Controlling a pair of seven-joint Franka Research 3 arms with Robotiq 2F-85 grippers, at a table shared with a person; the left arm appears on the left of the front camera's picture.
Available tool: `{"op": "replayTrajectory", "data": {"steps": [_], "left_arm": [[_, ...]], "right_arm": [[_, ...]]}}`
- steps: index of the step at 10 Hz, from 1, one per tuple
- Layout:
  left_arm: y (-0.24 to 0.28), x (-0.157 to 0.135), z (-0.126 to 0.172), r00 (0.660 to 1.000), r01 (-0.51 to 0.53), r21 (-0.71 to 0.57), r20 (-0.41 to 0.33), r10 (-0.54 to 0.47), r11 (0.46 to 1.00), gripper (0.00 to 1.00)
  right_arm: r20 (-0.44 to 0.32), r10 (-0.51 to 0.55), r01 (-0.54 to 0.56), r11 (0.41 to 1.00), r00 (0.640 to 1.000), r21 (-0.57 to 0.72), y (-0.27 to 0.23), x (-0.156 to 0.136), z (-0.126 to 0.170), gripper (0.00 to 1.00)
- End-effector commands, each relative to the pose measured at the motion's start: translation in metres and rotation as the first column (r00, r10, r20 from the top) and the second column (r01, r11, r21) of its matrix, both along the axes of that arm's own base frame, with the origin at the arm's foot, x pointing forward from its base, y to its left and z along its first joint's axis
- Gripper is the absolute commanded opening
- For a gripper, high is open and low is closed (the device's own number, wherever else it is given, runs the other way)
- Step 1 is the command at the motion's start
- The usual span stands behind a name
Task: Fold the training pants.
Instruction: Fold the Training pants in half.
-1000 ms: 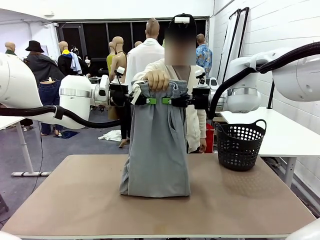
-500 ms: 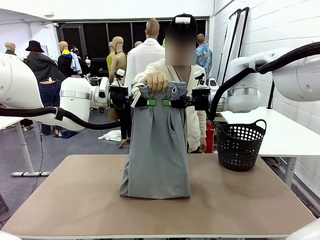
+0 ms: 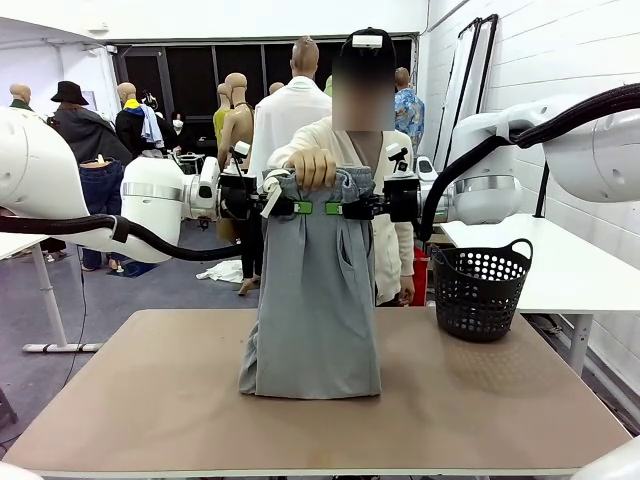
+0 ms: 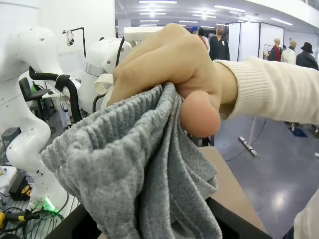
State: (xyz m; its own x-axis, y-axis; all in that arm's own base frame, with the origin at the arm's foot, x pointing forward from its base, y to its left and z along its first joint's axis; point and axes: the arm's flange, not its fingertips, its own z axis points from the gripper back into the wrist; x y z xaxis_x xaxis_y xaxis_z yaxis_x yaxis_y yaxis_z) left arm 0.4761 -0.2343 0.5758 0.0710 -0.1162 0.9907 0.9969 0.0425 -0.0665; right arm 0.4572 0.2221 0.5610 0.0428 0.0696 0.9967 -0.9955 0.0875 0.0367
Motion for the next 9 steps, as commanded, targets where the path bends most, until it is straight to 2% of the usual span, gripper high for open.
{"op": "replayTrajectory", "data": {"steps": [1,9], "left_arm": [[0.0003,-0.0019,0.0022,1.000,0.009,-0.003,0.003,-0.009,1.000,0.00],[0.0003,-0.0019,0.0022,1.000,0.009,-0.003,0.003,-0.009,1.000,0.00]], "right_arm": [[-0.007,0.000,0.000,1.000,1.000,0.016,0.0006,-0.0008,0.0003,0.00],[-0.007,0.000,0.000,1.000,1.000,0.016,0.0006,-0.0008,0.0003,0.00]]}}
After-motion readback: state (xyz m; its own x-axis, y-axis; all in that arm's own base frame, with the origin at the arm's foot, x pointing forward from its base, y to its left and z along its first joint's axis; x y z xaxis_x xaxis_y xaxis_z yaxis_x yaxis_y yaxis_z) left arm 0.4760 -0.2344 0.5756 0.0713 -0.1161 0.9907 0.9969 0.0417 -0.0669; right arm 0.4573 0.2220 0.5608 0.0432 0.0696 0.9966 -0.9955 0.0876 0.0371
